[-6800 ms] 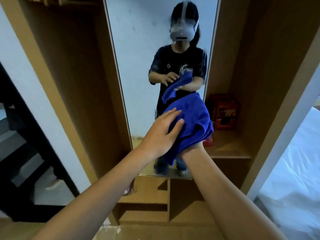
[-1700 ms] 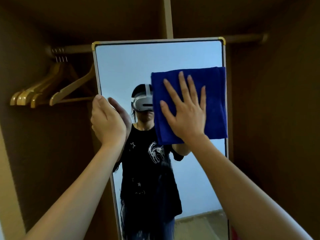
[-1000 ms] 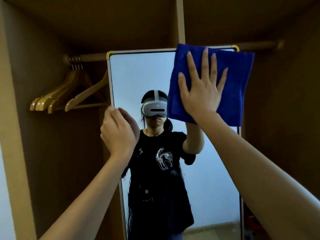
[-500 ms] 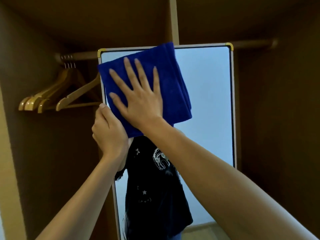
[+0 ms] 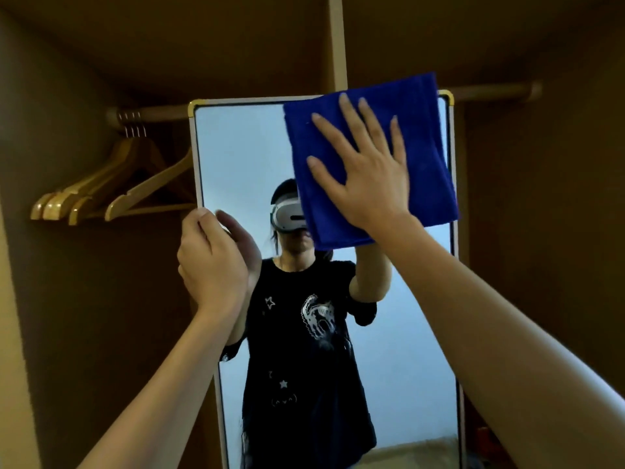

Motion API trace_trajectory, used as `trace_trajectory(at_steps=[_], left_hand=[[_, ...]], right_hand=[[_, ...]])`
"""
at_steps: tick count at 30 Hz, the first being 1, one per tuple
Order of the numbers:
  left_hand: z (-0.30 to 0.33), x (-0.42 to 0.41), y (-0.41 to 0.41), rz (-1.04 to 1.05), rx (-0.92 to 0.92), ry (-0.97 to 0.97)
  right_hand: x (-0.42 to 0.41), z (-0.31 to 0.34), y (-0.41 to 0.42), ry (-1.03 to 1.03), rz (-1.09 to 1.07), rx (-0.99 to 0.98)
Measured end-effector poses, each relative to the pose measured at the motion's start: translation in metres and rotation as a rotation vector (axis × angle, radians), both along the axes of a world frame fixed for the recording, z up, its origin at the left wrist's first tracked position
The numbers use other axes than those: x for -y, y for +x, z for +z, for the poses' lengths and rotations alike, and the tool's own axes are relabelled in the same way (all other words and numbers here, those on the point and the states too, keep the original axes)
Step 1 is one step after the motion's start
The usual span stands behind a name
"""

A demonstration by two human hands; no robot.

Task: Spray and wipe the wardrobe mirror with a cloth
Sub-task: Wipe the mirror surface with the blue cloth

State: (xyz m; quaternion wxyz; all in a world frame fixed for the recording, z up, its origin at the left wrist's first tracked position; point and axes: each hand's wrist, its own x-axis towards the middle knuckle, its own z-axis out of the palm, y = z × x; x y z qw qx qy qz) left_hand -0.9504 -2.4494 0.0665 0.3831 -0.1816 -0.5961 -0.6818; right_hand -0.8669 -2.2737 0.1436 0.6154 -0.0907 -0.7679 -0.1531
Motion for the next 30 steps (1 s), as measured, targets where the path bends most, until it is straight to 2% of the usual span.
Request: trace_trajectory(at_steps=[5,11,17,26,30], left_hand=[[-0.007,-0.003,-0.001,0.036,-0.001,-0.086],[-0.034,0.004,0.004,0.023,0.027,-0.157],[-0.084,0.015,0.010,-0.026,0.145,-0.194],[-0.095,0.015,0.013,0.050,0.107,-0.257],[-0.098,0.014,0.010,0.069,0.083,-0.272]], right_hand=[[-0.038,-0.009,0.023,-0.158,-0.011,-0.081],[-0.044,-0.047,0.029,-0.204,-0.049,-0.086],[-0.038,-0.113,0.031,-0.258,-0.063,-0.062],[-0.018,-0.244,0.021,-0.279,-0.081,-0.009],[0.003,-0.264,0.010,-0.269,-0.093,0.030]])
